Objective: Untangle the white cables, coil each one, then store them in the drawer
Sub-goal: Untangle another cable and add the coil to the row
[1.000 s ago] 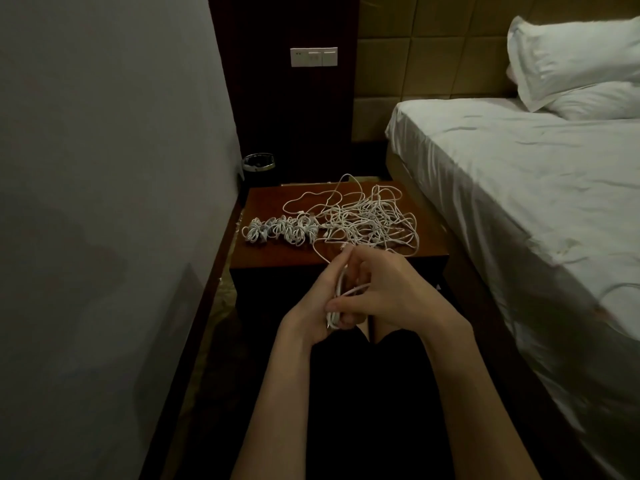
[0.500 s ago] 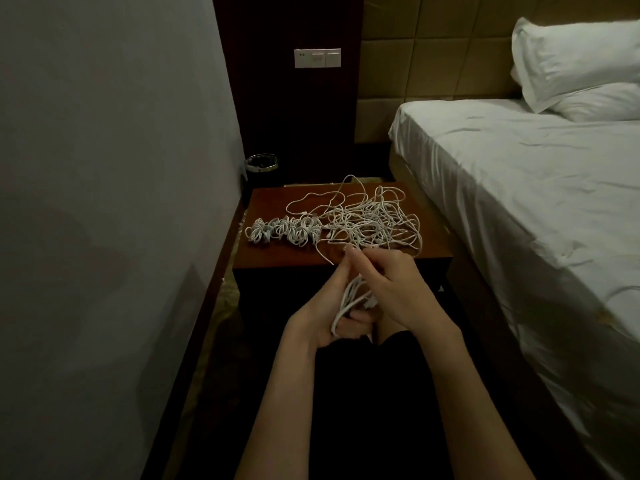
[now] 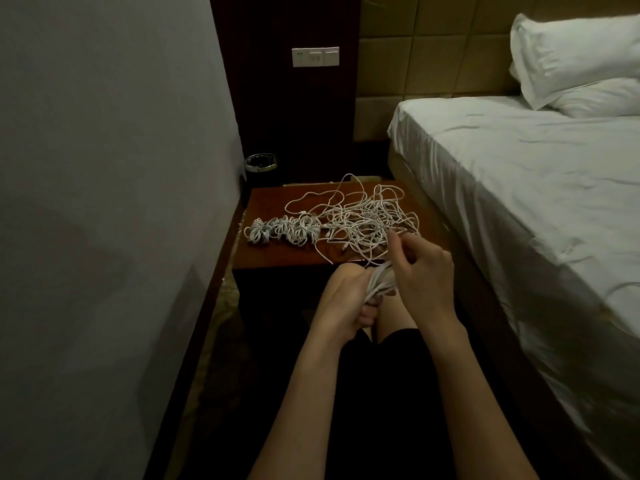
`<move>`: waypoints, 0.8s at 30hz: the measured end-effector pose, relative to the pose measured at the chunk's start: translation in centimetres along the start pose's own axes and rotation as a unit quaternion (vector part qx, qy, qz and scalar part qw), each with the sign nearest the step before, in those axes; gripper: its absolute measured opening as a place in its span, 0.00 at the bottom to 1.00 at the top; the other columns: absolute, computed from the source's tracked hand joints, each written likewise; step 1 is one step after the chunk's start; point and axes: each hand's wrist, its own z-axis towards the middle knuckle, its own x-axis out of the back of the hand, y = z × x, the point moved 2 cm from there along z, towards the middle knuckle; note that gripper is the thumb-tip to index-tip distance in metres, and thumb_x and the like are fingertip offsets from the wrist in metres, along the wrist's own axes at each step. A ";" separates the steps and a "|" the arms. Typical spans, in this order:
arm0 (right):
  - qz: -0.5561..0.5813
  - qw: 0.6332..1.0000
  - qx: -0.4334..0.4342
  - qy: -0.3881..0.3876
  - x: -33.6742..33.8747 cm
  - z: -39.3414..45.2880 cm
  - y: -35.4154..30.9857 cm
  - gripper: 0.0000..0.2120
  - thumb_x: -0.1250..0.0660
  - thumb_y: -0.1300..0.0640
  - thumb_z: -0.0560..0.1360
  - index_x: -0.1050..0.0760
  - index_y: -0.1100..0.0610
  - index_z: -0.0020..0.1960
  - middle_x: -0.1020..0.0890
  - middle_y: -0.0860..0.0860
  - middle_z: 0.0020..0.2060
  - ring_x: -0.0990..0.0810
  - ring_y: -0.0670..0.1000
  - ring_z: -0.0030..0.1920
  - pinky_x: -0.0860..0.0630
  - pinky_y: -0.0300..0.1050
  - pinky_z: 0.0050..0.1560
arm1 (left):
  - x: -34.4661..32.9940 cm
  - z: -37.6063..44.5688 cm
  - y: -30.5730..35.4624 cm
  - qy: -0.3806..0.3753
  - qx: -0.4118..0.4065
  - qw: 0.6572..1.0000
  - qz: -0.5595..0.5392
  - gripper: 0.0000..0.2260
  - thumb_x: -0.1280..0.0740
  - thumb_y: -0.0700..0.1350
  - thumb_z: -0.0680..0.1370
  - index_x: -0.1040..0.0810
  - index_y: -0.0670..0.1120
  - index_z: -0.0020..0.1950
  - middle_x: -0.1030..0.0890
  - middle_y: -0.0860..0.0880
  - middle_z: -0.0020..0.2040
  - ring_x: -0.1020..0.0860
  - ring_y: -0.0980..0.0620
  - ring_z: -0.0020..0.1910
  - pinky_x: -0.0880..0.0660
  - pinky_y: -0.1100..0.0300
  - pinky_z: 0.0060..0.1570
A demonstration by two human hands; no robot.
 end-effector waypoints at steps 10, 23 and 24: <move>0.025 0.946 -0.123 -0.298 1.0 0.6 -1.3 0.25 0.36 0.48 0.78 0.26 0.62 0.29 0.31 0.49 0.19 0.33 0.50 0.26 0.33 0.44 0.33 | 4.8 0.3 0.8 0.237 -0.154 0.943 0.174 0.17 0.36 0.47 0.80 0.32 0.43 0.32 0.34 0.49 0.27 0.36 0.54 0.25 0.38 0.59 0.29; 0.301 0.917 -0.141 -0.221 1.2 1.0 -1.0 0.11 0.36 0.59 0.78 0.23 0.65 0.42 0.25 0.44 0.24 0.29 0.39 0.25 0.33 0.29 0.28 | 2.6 -2.4 4.2 0.031 -0.226 0.962 0.146 0.18 0.38 0.47 0.82 0.26 0.35 0.38 0.31 0.45 0.32 0.34 0.50 0.30 0.37 0.62 0.29; 0.297 0.915 -0.155 -0.224 0.9 0.8 -1.0 0.10 0.38 0.59 0.79 0.22 0.65 0.44 0.26 0.43 0.23 0.31 0.39 0.23 0.35 0.28 0.26 | 2.7 -2.7 4.5 0.055 -0.239 0.959 0.140 0.18 0.40 0.47 0.82 0.27 0.33 0.41 0.31 0.44 0.33 0.34 0.49 0.31 0.37 0.61 0.30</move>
